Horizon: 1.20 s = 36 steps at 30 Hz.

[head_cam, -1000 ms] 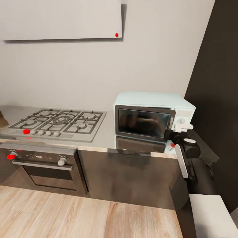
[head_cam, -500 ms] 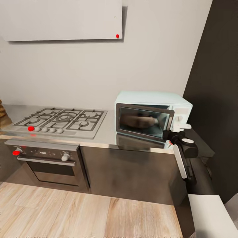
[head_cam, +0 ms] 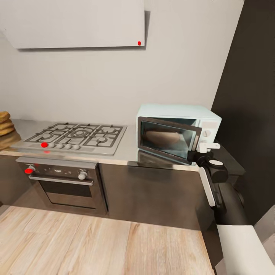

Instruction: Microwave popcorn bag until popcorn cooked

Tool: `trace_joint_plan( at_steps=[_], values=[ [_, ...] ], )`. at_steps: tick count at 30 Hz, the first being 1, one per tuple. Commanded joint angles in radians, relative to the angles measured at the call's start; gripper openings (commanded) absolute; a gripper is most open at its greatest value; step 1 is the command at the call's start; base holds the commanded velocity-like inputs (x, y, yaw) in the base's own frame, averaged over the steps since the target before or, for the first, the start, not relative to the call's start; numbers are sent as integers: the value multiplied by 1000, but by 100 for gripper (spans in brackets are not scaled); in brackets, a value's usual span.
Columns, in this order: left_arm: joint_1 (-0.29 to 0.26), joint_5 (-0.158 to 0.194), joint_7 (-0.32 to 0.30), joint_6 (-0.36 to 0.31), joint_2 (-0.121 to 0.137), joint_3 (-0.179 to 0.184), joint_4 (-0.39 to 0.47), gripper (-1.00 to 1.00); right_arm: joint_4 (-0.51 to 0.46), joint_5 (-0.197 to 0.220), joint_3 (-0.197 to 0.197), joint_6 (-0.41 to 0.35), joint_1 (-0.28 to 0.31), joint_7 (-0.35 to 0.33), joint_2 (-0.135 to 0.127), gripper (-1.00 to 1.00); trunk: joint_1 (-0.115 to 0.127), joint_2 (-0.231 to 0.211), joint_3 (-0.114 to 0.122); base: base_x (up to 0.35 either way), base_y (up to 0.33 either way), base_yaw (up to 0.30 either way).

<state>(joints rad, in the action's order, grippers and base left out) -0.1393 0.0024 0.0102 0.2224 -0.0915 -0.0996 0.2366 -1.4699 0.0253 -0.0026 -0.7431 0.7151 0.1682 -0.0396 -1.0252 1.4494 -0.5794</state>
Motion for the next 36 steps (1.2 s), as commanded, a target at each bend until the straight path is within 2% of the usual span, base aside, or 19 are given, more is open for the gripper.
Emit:
trace_joint_plan(
  at_steps=[1,22,23,36],
  values=[
    [0,0,0,3,-1,-5,0,100,-1,-36,-28,-10,1,2,0,-100,0,1,-1,-46,25,0],
    [0,-1,0,3,-1,-3,0,100,-1,-36,-27,-10,-1,2,-1,-100,0,1,-1,-111,3,0],
    [0,-1,0,3,-1,-3,0,100,-1,-36,-26,-9,-2,2,0,100,0,1,-1,-6,0,0],
    [0,-1,-1,3,-1,-3,0,100,-1,-36,-25,-9,-2,2,0,100,0,1,-1,-89,0,0]
  ],
)
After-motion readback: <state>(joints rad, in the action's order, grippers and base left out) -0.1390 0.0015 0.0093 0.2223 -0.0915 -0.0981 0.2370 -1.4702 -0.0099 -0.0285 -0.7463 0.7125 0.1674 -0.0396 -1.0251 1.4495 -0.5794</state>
